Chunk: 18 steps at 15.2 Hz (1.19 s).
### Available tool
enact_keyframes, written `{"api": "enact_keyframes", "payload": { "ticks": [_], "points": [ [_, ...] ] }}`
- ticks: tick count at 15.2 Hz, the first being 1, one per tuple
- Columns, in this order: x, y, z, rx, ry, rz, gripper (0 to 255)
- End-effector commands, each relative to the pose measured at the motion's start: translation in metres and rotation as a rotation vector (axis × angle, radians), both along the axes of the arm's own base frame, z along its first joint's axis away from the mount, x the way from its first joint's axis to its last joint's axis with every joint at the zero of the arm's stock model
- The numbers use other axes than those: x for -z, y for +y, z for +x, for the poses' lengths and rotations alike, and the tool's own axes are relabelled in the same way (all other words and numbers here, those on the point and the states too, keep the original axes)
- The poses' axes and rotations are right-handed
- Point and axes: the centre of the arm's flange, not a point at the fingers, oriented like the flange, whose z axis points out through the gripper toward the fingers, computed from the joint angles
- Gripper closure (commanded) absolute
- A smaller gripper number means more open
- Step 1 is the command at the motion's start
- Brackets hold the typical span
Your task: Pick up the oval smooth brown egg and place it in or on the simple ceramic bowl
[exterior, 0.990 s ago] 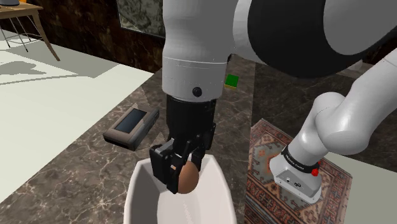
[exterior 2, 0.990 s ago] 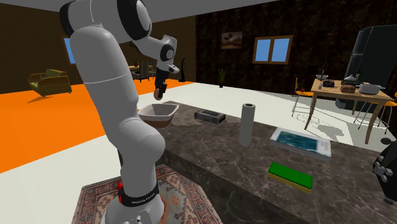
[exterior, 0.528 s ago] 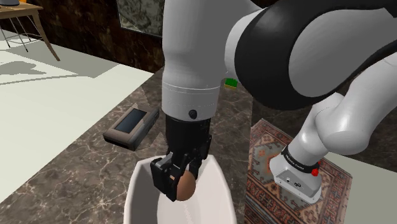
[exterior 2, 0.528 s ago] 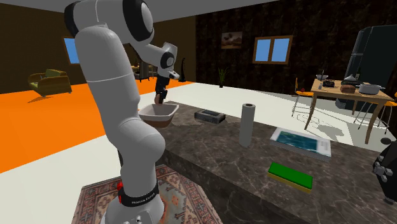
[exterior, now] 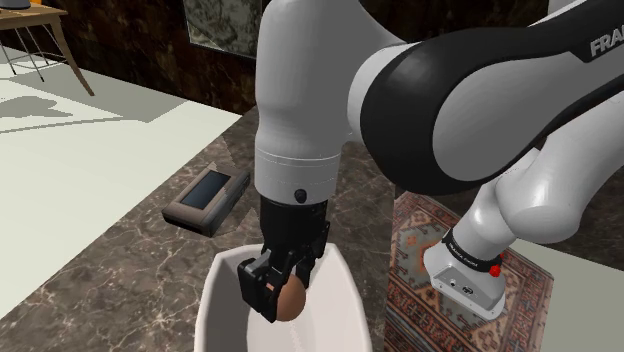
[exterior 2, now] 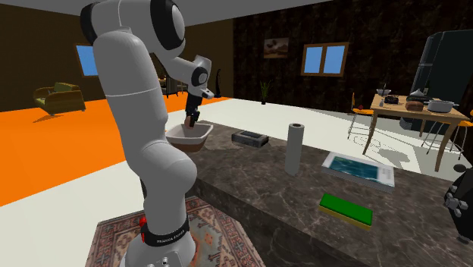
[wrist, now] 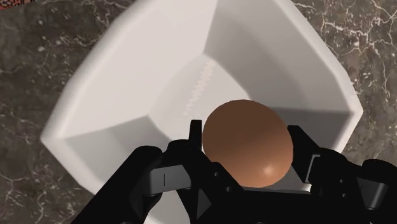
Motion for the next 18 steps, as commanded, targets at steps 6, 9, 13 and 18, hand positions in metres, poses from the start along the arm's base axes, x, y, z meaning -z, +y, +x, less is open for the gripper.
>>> {"api": "enact_keyframes", "payload": {
  "ticks": [6, 9, 13, 18],
  "points": [
    [0.000, 0.000, 0.000, 0.000, 0.000, 0.000, 0],
    [0.000, 0.000, 0.000, 0.000, 0.000, 0.000, 0],
    [-0.047, -0.010, 0.012, 0.000, 0.000, 0.000, 0],
    [-0.047, -0.010, 0.012, 0.000, 0.000, 0.000, 0]
  ]
}}
